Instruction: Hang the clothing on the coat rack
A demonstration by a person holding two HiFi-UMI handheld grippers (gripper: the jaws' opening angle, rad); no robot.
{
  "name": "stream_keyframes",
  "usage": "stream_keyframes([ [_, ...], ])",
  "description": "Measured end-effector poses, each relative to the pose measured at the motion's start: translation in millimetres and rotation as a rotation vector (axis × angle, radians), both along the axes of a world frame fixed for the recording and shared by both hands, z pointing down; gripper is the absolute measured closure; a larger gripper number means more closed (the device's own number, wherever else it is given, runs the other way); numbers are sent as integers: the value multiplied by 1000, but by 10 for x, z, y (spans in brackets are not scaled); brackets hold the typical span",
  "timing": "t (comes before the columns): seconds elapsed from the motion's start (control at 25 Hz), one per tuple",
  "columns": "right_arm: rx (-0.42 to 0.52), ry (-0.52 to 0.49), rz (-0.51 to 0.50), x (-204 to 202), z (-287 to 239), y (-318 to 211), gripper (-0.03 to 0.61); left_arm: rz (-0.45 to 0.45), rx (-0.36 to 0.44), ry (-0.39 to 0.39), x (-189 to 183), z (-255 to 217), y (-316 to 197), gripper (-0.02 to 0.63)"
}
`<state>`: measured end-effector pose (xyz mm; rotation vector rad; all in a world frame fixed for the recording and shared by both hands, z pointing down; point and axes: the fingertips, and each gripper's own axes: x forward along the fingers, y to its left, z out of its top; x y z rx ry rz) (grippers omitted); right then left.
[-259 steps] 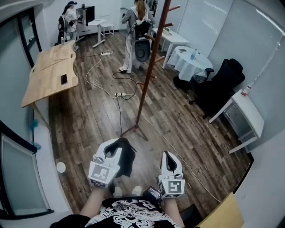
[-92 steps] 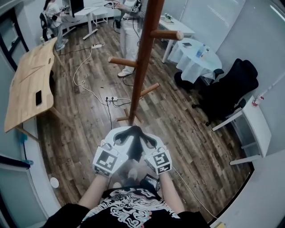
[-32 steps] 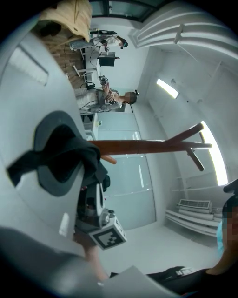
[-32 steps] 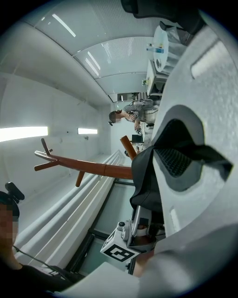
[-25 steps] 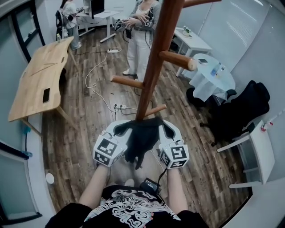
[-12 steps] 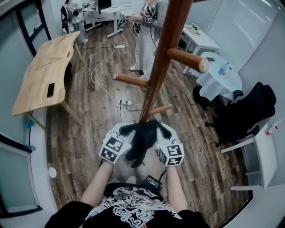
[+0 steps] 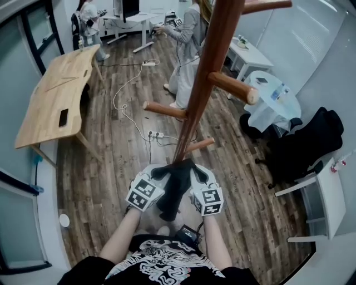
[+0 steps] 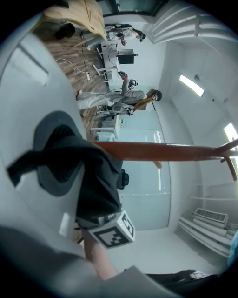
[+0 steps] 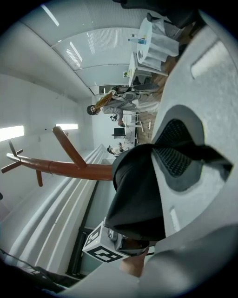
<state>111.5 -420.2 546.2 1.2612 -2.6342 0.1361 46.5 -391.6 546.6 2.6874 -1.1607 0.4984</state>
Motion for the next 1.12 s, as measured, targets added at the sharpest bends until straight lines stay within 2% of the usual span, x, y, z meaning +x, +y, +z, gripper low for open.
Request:
stream_keyframes([
  [0.36,-13,12,14,-35,101,111,571,28,-47,22,80,103,95,619],
  [0.8,-12,32,46,59,118,183,571,-4,-39,28,118,94,132,618],
  [1.04,21,91,44,26,131,247,568,-26,-19,31,55,81,134,618],
  [1.12,11,82,44,68,139,257,543,-31,-18,32,78,93,129,617],
])
